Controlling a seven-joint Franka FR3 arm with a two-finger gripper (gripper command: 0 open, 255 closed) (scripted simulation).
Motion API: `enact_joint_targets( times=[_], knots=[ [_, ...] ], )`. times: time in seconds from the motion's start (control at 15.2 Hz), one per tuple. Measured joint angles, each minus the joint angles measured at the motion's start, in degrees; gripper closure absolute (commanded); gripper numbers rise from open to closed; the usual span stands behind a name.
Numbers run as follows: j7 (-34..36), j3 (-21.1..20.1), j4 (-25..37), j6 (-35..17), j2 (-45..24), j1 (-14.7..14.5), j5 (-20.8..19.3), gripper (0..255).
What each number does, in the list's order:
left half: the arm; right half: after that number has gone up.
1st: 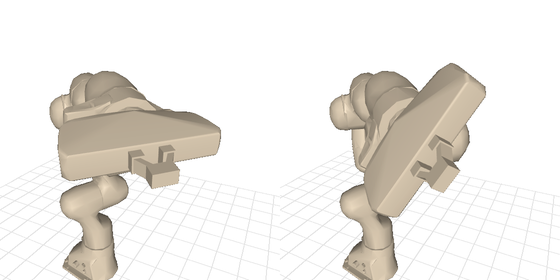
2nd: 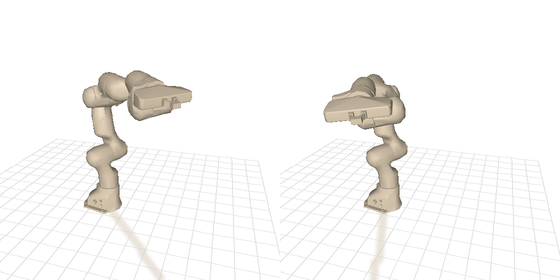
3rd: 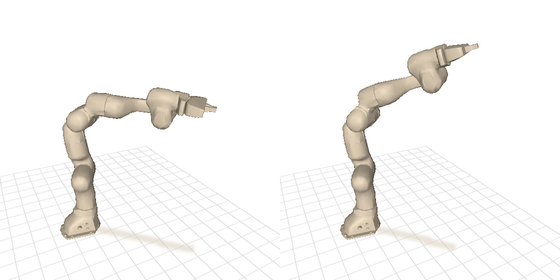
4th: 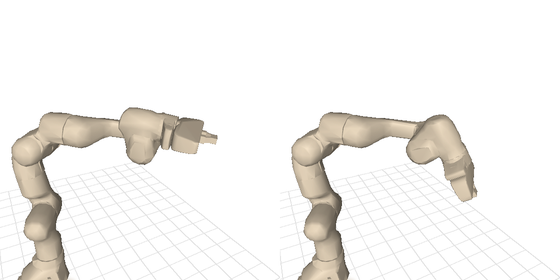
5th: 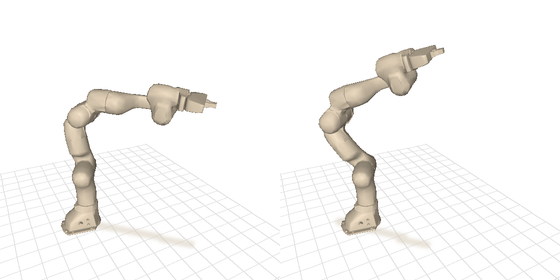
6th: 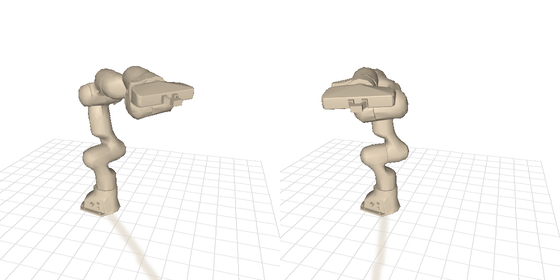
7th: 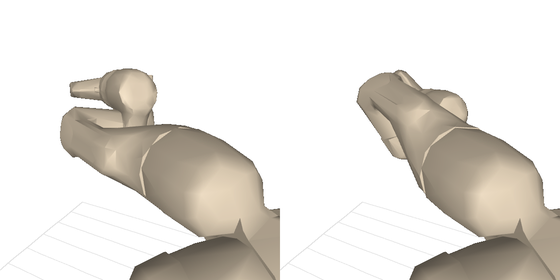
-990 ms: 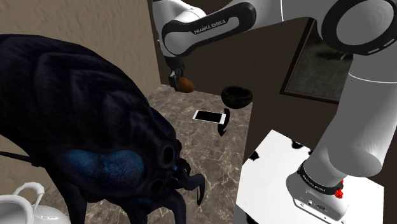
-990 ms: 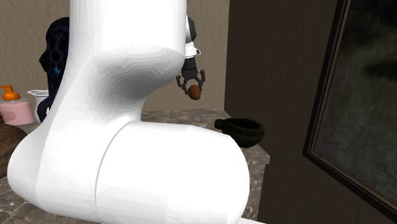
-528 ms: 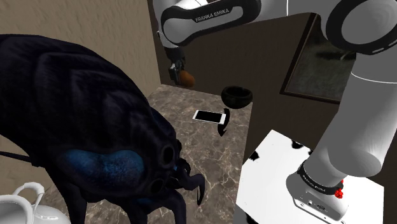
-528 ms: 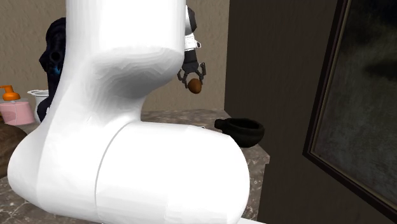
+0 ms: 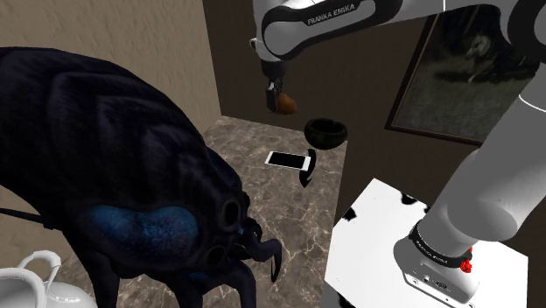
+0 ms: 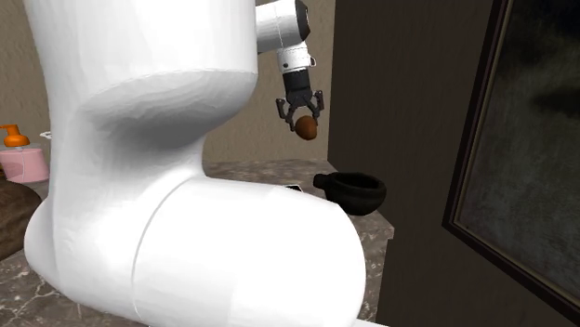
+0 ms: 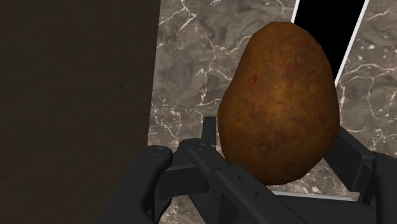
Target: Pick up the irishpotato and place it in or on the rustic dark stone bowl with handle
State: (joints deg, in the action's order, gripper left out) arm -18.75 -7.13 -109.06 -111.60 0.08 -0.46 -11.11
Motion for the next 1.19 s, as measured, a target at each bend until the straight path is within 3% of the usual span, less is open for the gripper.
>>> enact_joint_targets(
  times=[0.79, 1.19],
  knots=[
    [-13.9, 8.3, -17.6, -4.3, 15.8, 6.1, 0.5, 255],
    [-15.0, 9.5, -21.4, -8.2, 15.8, 6.8, -0.1, 255]
  ],
)
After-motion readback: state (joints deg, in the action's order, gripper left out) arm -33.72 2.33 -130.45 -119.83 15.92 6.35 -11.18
